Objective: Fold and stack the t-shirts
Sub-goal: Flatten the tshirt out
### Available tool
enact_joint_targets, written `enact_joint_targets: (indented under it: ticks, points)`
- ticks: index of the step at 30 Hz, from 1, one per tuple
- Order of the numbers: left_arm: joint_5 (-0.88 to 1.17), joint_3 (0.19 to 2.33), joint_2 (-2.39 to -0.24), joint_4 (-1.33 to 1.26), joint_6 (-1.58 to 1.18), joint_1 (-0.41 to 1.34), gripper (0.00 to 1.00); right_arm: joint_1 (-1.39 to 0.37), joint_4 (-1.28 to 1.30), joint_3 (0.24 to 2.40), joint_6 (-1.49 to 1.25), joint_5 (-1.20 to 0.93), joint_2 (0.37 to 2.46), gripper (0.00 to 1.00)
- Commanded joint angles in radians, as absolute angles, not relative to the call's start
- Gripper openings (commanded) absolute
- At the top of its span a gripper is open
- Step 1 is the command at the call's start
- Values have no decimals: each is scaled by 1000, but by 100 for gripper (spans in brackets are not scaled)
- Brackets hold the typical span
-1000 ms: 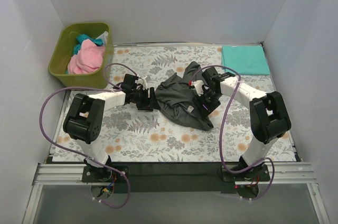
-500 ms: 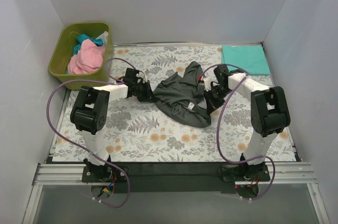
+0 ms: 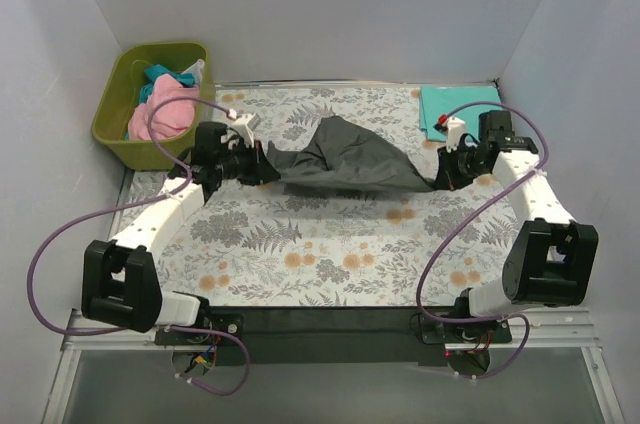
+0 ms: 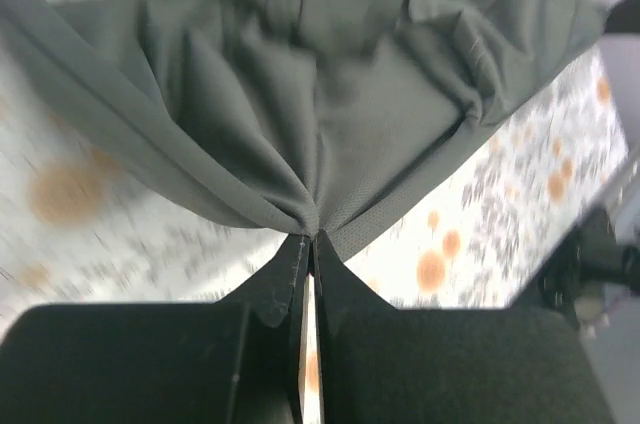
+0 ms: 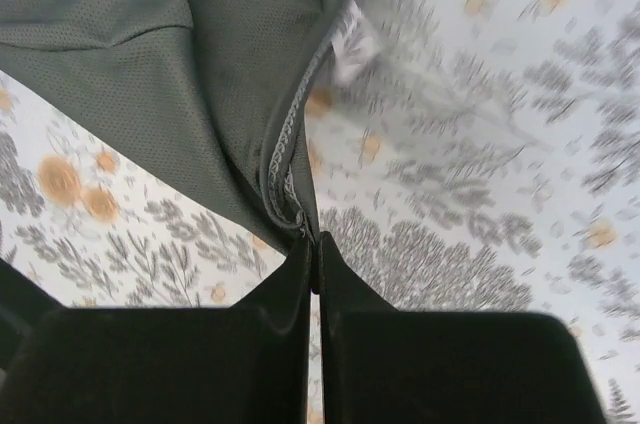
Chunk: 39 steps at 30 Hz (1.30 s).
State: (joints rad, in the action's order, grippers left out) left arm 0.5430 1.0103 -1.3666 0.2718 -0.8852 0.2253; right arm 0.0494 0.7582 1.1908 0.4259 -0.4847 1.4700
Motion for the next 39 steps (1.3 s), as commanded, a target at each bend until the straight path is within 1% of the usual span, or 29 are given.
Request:
enact_joint_targets:
  ticks: [1,2,3,4,5,7,8,10,12,13,15,19,23,25,27,30,35,37,39]
  points:
    - [575,843,-1414,443,-861,235,0,61,801,1080,537,-345,1463,1]
    - [592,822,-1422,455,-832,250,1,61,802,1057,548,-310,1459,1]
    - [635,804,-1422,472,-809,283,5,61,802,1025,563,-289,1456,1]
    - [640,807,-1422,483,-801,296,13,61,801,1006,587,-263,1454,1]
    - [679,825,-1424,511,-754,298,27,70,795,994,597,-226,1451,1]
    - [680,863,-1417,563,-658,298,42,84,793,974,613,-204,1448,1]
    - [669,896,-1410,574,-631,290,52,100,793,976,621,-196,1448,1]
    - [644,917,-1396,580,-566,241,57,110,795,992,621,-198,1447,1]
    - [605,949,-1411,568,-546,210,57,110,798,1003,617,-202,1453,1]
    - [556,960,-1422,565,-546,210,57,110,799,1009,617,-209,1457,1]
    - [520,986,-1460,536,-572,210,57,110,799,1011,615,-213,1476,1]
    - [483,1028,-1538,390,-604,210,59,112,796,1015,618,-201,1499,1]
    - [462,1158,-1724,383,-641,210,58,112,790,1055,609,-200,1531,1]
    - [456,1198,-1794,371,-650,212,56,113,767,1094,601,-186,1568,1]
    - [431,1218,-1830,367,-670,212,52,114,741,1149,595,-161,1629,1]
    - [402,1242,-1887,351,-693,212,50,115,738,1213,578,-160,1713,1]
    - [382,1258,-1927,347,-724,212,46,115,753,1264,561,-190,1744,1]
    - [393,1255,-1931,345,-733,212,42,115,759,1255,561,-190,1726,1]
    - [419,1253,-1942,344,-745,212,35,117,761,1236,563,-186,1703,1]
